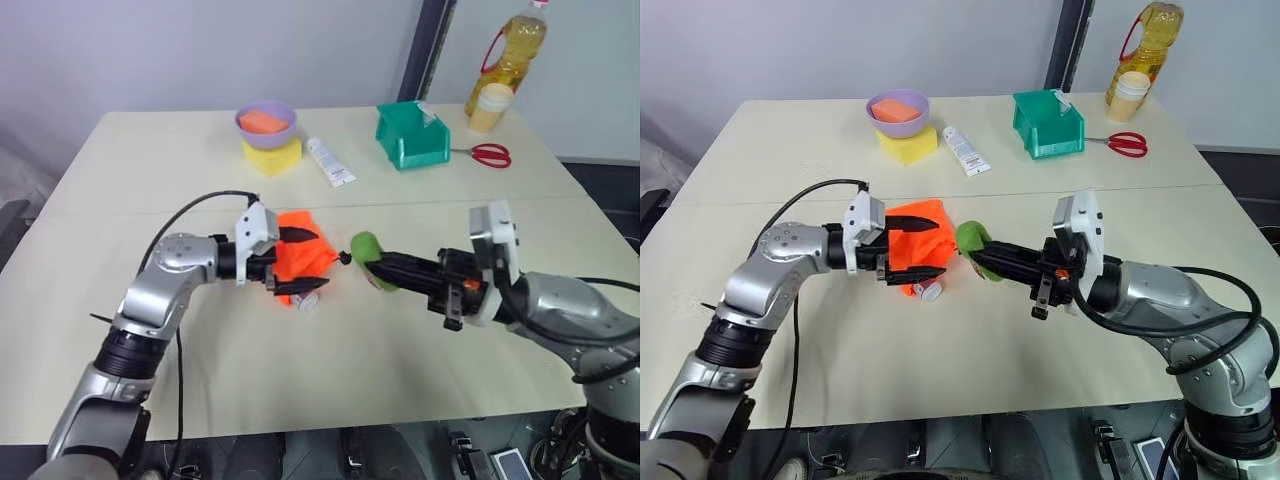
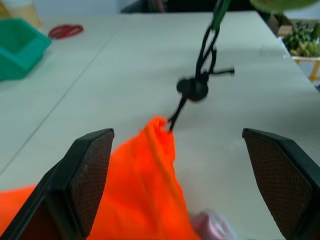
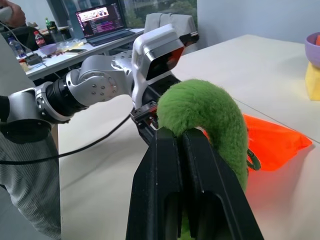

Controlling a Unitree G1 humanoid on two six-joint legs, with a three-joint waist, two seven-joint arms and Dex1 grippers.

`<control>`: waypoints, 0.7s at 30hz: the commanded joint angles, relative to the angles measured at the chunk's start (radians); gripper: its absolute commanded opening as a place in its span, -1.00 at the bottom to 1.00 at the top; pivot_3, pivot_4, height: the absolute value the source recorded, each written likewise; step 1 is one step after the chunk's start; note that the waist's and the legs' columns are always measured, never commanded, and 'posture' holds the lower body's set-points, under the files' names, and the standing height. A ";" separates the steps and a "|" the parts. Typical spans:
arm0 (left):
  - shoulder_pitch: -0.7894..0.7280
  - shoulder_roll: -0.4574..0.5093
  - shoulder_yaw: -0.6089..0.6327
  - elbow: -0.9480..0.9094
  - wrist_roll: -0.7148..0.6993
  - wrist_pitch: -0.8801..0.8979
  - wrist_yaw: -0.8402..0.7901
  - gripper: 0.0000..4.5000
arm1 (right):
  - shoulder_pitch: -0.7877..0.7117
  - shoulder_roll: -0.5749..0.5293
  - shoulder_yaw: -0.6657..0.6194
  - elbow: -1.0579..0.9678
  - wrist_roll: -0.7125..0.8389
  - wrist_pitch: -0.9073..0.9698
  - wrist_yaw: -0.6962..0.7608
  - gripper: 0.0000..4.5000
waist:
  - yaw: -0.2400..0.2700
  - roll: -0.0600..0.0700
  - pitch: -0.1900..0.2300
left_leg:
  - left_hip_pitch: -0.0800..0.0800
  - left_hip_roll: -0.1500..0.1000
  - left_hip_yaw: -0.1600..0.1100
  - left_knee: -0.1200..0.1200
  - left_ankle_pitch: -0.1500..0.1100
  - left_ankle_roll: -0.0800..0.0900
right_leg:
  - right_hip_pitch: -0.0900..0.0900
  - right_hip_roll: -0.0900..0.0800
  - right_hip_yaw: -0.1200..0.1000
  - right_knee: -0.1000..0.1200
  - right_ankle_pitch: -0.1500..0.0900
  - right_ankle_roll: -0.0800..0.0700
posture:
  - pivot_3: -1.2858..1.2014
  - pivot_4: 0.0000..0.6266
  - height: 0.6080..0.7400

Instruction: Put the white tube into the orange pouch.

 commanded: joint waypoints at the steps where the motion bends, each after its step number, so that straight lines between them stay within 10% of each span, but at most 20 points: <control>1: -0.014 -0.036 -0.005 -0.033 -0.010 -0.019 0.015 0.95 | -0.005 0.006 0.004 -0.022 0.015 -0.030 -0.011 -1.00 | 0.000 0.000 0.000 | 0.000 0.000 0.000 0.000 0.000 0.000 | 0.000 0.000 0.000 0.000 0.000 0.000 | 0.03 -0.52 0.87; 21: 0.005 0.013 0.143 0.022 -0.074 0.030 0.063 0.95 | -0.344 0.125 -0.071 0.074 0.258 -0.115 -0.257 -1.00 | 0.003 0.000 0.000 | -0.001 0.001 0.000 0.000 0.000 0.000 | 0.000 0.000 0.000 0.000 0.000 0.000 | 0.03 -0.52 0.87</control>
